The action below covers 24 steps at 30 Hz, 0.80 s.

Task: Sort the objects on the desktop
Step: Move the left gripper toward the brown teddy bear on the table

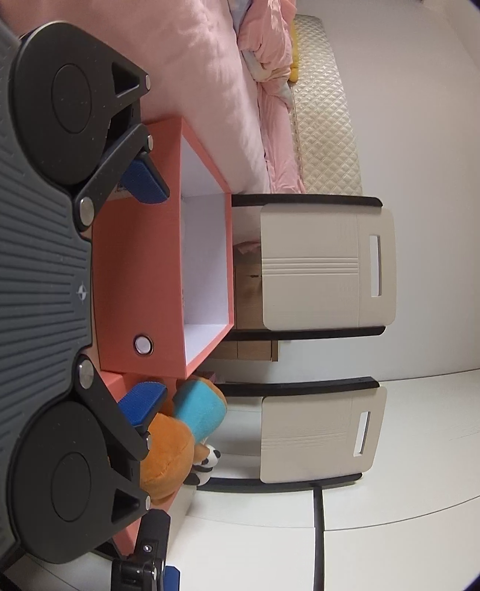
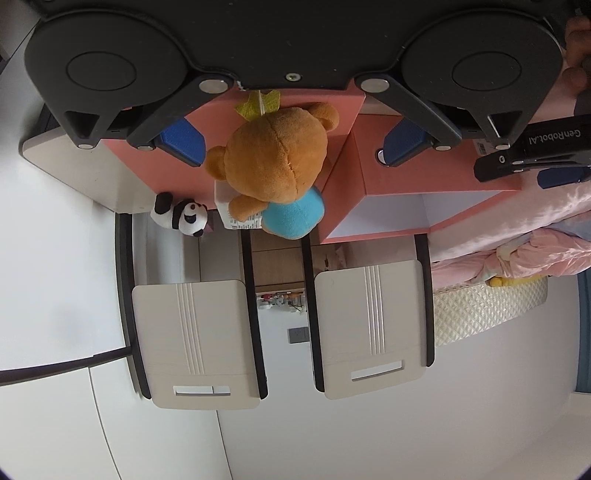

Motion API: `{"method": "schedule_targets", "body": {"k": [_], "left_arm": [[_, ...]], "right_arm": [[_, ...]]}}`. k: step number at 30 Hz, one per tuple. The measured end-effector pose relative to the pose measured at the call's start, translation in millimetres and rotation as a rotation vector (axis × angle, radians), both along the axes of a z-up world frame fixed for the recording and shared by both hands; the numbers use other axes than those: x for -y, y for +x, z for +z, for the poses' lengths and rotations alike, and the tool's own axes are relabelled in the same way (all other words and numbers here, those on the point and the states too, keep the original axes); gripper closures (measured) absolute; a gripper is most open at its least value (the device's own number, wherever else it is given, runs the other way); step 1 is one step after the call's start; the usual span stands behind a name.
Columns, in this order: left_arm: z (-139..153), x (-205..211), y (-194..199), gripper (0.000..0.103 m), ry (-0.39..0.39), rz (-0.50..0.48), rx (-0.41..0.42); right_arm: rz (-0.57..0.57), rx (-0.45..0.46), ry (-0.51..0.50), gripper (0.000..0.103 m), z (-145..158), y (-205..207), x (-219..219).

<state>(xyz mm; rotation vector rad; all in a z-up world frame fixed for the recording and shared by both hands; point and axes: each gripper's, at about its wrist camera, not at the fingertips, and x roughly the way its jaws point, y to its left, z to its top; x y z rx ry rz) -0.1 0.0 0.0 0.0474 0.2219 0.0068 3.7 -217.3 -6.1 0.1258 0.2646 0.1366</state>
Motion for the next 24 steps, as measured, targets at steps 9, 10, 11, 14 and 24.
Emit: {"method": "schedule_targets", "body": {"k": [9, 10, 11, 14, 24], "left_arm": [[0.1, -7.4, -2.5, 0.0, 0.002, 0.023, 0.052], [-1.3, -7.5, 0.0, 0.0, 0.008, 0.025, 0.049], [-1.8, -8.7, 0.0, 0.0, 0.005, 0.027, 0.048], [-3.2, -8.4, -0.3, 0.0, 0.001, 0.031, 0.044], [-3.3, -12.8, -1.8, 0.0, -0.015, 0.045, 0.04]], "right_arm": [[-0.019, 0.038, -0.004, 0.001, -6.7, -0.1, -4.5], [-0.021, 0.037, -0.003, 0.001, -7.4, 0.9, -5.1], [-0.024, 0.037, -0.003, 0.001, -8.0, 2.0, -5.6], [-0.03, 0.026, -0.006, 0.001, -9.7, 5.1, -9.1], [-0.031, 0.045, -0.001, 0.001, -8.8, 1.9, -10.3]]}}
